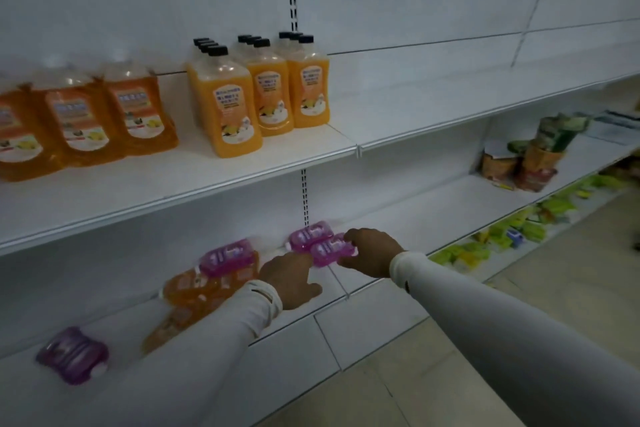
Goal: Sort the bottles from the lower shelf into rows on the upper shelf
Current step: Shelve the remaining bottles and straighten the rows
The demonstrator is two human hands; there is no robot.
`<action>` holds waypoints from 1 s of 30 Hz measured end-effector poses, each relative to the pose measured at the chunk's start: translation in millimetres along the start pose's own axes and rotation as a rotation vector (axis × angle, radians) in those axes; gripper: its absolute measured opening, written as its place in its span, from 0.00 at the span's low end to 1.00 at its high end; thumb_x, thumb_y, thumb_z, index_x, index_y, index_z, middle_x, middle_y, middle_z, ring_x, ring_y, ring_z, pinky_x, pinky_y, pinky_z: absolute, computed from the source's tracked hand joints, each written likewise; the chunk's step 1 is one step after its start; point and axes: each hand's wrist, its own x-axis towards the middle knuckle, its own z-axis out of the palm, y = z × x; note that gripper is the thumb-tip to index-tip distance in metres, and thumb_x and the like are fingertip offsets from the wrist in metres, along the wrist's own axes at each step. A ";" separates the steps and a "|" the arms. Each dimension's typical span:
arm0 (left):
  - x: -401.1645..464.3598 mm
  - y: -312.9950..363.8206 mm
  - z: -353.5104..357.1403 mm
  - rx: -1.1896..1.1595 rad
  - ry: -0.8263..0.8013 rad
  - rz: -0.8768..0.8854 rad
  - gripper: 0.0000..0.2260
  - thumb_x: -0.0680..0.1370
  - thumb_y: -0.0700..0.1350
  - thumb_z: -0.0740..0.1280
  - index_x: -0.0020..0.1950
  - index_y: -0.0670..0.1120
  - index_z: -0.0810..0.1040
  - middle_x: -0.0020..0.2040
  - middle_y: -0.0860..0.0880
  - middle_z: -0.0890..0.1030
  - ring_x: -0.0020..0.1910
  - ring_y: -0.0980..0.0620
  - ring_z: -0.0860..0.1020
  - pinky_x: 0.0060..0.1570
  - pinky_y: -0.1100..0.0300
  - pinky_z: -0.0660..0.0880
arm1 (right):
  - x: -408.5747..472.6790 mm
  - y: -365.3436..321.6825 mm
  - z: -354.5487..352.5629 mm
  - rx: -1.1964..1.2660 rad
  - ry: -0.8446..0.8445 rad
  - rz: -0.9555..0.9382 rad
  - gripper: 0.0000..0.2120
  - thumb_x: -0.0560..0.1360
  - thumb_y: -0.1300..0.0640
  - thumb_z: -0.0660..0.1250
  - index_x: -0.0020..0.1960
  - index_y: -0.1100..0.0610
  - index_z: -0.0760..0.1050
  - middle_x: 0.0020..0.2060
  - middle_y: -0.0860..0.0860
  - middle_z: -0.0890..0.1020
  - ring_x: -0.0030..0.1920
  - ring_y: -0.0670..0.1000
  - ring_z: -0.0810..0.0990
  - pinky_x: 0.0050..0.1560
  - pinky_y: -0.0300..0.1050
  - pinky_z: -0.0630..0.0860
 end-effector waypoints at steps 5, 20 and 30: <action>40.2 33.3 34.4 -0.028 -0.040 -0.063 0.24 0.77 0.58 0.64 0.69 0.47 0.69 0.66 0.47 0.75 0.63 0.46 0.75 0.62 0.54 0.72 | 33.7 67.8 -0.3 -0.036 -0.040 0.017 0.26 0.77 0.44 0.67 0.71 0.53 0.69 0.65 0.54 0.78 0.62 0.55 0.77 0.63 0.47 0.72; 165.4 -24.4 109.3 -0.152 -0.191 -0.257 0.24 0.78 0.58 0.61 0.69 0.45 0.68 0.65 0.45 0.74 0.62 0.44 0.74 0.61 0.52 0.72 | 189.9 124.8 36.2 -0.168 -0.235 -0.083 0.25 0.78 0.44 0.64 0.72 0.52 0.68 0.65 0.53 0.76 0.63 0.54 0.76 0.63 0.44 0.71; 226.4 -40.7 147.7 -0.218 -0.208 -0.466 0.31 0.80 0.58 0.57 0.78 0.44 0.56 0.76 0.44 0.62 0.74 0.45 0.63 0.73 0.51 0.61 | 320.5 141.0 72.3 -0.219 -0.377 -0.213 0.29 0.74 0.37 0.63 0.72 0.46 0.68 0.67 0.52 0.76 0.65 0.56 0.75 0.66 0.47 0.71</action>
